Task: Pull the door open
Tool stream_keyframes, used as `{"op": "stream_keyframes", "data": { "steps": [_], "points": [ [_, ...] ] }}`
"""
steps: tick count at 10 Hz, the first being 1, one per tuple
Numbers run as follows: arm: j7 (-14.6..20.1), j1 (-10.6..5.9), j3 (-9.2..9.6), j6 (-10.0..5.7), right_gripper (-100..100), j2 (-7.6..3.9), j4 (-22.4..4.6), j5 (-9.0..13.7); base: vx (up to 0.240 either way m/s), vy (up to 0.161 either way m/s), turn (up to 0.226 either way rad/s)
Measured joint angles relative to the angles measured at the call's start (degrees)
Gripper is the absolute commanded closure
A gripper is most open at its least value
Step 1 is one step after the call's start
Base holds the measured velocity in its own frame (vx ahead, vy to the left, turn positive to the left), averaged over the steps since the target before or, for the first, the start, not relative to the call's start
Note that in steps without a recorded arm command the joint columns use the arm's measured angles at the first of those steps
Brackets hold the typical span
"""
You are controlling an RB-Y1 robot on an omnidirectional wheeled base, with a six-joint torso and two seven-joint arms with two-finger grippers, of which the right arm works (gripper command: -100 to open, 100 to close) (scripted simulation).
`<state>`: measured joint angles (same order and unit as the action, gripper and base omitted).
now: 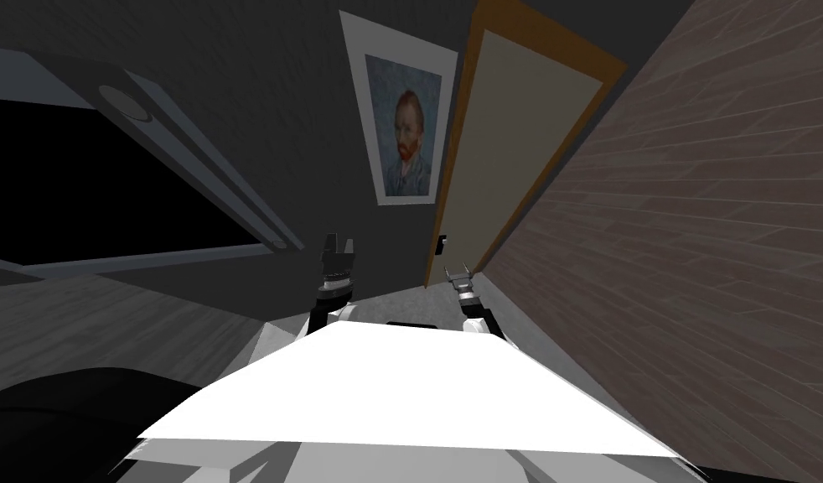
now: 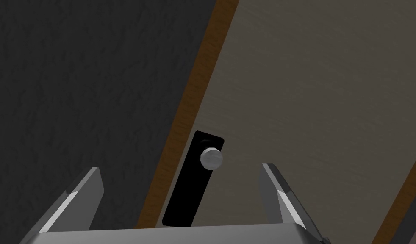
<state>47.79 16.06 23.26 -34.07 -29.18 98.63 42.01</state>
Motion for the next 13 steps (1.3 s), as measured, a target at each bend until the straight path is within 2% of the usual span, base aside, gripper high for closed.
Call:
{"op": "stream_keyframes", "data": {
  "steps": [5, 8, 13],
  "points": [
    [4.5, -1.51, 1.82, -0.18, -100, -2.75, -3.0, 4.3, 0.084, -0.062, 0.102],
    [8.3, -2.9, 3.49, -0.62, -100, -5.03, -5.8, 7.7, 0.108, -0.09, 0.116],
    [13.4, -4.32, 5.6, -0.56, -100, -8.16, -8.8, 13.0, 0.102, -0.085, 0.109]
  ]
}}
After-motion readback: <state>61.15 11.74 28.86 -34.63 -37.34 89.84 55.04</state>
